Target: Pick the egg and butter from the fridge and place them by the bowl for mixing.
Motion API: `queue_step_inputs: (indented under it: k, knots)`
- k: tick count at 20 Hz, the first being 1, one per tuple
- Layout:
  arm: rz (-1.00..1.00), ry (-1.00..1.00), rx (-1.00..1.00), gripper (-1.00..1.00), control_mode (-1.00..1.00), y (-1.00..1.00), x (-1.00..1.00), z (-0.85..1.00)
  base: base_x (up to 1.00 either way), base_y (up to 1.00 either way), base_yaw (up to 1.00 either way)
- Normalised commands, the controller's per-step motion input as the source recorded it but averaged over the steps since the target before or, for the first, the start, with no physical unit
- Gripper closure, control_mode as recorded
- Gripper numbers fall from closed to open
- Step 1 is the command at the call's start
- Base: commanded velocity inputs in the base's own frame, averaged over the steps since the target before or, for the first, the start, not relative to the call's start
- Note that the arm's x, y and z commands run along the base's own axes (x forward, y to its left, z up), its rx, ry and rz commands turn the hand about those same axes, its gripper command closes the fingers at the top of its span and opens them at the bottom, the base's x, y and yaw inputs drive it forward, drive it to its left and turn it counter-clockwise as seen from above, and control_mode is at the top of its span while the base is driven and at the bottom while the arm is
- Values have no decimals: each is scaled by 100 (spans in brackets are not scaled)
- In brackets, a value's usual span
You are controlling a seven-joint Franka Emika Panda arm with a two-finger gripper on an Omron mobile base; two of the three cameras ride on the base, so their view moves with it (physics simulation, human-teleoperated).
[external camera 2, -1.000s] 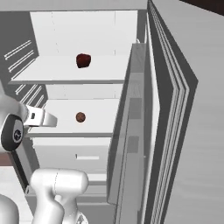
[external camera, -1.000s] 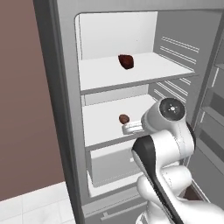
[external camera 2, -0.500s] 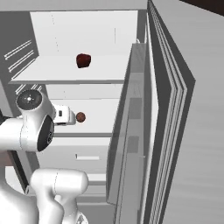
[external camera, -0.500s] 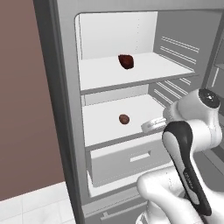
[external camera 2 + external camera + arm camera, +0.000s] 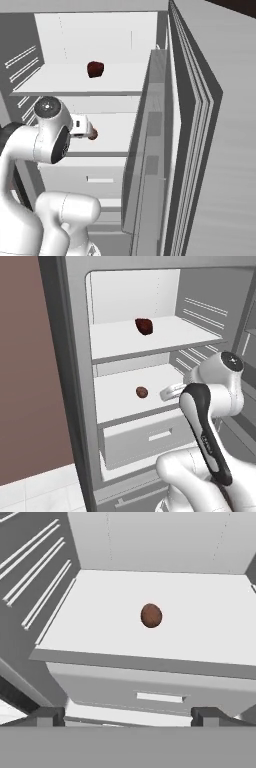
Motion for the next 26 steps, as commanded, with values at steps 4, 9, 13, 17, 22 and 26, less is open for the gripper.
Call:
queue_step_inputs:
  k: [4,9,13,17,22,26]
  knots:
    - [-1,0,-4,-100,-100,0,43,-13,0,0,0]
    - [-1,0,-4,-100,-100,0,43,-21,0,0,0]
    - [0,0,-1,-100,-100,0,46,-29,0,0,0]
    - [0,0,0,-100,-100,0,44,-31,0,0,0]
    - [0,0,0,-100,-100,2,52,-30,0,0,0]
    - [0,0,0,-100,-100,7,60,-26,0,0,0]
